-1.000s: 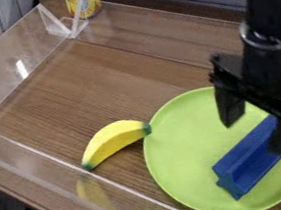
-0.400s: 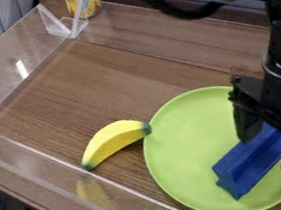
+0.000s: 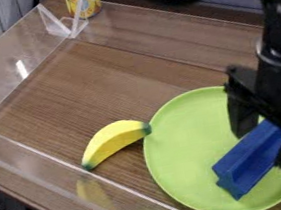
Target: Put the blue object in the green plate
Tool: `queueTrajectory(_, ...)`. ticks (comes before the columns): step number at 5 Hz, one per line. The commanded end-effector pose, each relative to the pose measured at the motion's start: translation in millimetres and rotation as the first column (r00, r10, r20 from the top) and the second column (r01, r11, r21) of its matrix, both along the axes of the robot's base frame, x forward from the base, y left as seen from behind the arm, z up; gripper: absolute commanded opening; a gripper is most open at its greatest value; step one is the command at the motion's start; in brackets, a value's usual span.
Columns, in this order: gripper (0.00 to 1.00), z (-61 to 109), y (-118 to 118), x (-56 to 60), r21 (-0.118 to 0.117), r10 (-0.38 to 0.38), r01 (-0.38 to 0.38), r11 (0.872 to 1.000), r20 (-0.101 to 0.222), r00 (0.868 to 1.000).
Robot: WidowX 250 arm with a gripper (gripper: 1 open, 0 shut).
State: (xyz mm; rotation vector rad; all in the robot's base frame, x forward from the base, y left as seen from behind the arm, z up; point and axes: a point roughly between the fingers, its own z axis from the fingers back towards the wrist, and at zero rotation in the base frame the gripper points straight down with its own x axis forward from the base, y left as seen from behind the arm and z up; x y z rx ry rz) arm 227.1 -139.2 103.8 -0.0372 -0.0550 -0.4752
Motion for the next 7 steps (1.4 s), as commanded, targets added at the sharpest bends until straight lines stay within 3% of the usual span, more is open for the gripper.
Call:
queueTrajectory(1, 1.0, 42.9, 18.1, 7.1, -0.047, 0.021, -0.018, 0.999, 0.079, 0.997)
queueTrajectory(2, 1.0, 69.0, 52.4, 8.9, -0.04, 0.05, -0.046, 0.998, 0.11, 0.993)
queueTrajectory(3, 1.0, 88.3, 90.6, 5.5, -0.025, 0.113, -0.111, 0.994, 0.118, 0.987)
queueTrajectory(4, 1.0, 89.1, 116.0, -8.8, -0.04, 0.287, -0.284, 0.958, 0.127, 0.949)
queueTrajectory(5, 1.0, 76.5, 120.7, -17.6, -0.049, 0.342, -0.338, 0.94, 0.134, 0.93)
queueTrajectory(7, 1.0, 73.1, 131.6, -8.4, -0.061, 0.454, -0.45, 0.891, 0.129, 0.882)
